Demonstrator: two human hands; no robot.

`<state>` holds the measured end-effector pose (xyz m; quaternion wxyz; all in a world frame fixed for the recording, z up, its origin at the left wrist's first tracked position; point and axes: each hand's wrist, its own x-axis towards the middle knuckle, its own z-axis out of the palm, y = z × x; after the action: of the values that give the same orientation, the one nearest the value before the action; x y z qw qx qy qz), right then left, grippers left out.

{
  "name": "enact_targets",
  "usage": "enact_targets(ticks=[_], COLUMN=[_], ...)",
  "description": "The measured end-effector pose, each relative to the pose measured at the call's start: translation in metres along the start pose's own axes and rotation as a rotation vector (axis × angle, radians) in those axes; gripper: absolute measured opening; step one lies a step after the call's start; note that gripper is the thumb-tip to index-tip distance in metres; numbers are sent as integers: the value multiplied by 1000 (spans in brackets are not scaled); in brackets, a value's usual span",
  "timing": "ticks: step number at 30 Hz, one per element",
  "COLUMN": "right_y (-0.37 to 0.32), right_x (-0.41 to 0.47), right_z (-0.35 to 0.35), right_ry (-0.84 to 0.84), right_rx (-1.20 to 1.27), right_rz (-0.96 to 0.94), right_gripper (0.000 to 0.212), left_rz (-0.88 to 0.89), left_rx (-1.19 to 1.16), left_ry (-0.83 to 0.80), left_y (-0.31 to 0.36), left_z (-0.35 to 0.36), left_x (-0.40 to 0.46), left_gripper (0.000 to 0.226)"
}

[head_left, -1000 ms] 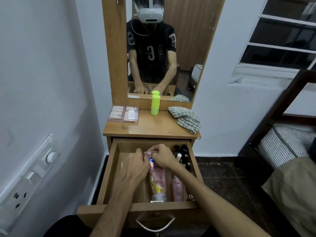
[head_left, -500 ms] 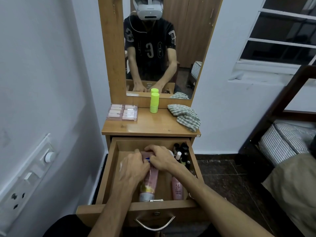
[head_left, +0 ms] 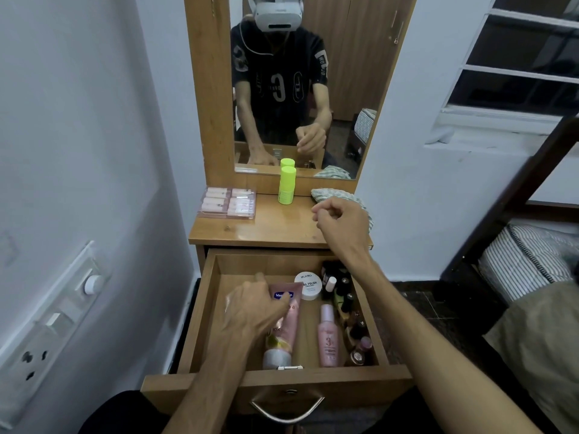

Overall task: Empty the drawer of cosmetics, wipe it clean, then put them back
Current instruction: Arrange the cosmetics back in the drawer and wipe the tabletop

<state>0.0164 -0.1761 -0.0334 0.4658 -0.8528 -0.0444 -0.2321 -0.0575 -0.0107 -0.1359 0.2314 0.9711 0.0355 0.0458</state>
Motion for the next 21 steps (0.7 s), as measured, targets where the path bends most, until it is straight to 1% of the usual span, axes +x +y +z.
enact_targets(ticks=[3, 6, 8, 10, 12, 14, 17, 21], right_y=[8, 12, 12, 10, 8, 5, 1, -2], right_x=[-6, -8, -7, -5, -3, -2, -1, 10], right_z=[1, 0, -1, -1, -1, -2, -5, -6], right_ry=[-16, 10, 25, 30, 30, 32, 53, 87], right_rx=[2, -14, -26, -23, -28, -37, -32, -54], right_rz=[10, 61, 74, 64, 50, 41, 44, 51], right_gripper=[21, 19, 18, 19, 19, 19, 20, 20], left_rz=[-4, 2, 8, 16, 2, -15, -44, -110], left_rx=[14, 13, 17, 51, 58, 26, -40, -108], left_ry=[-64, -164, -199, -183, -181, -185, -131, -107], left_y=[1, 1, 3, 5, 6, 7, 8, 9], left_z=[1, 2, 2, 2, 0, -1, -5, -7], left_x=[-2, -3, -4, -6, -7, -8, -9, -8], left_gripper=[78, 89, 89, 85, 87, 90, 85, 83])
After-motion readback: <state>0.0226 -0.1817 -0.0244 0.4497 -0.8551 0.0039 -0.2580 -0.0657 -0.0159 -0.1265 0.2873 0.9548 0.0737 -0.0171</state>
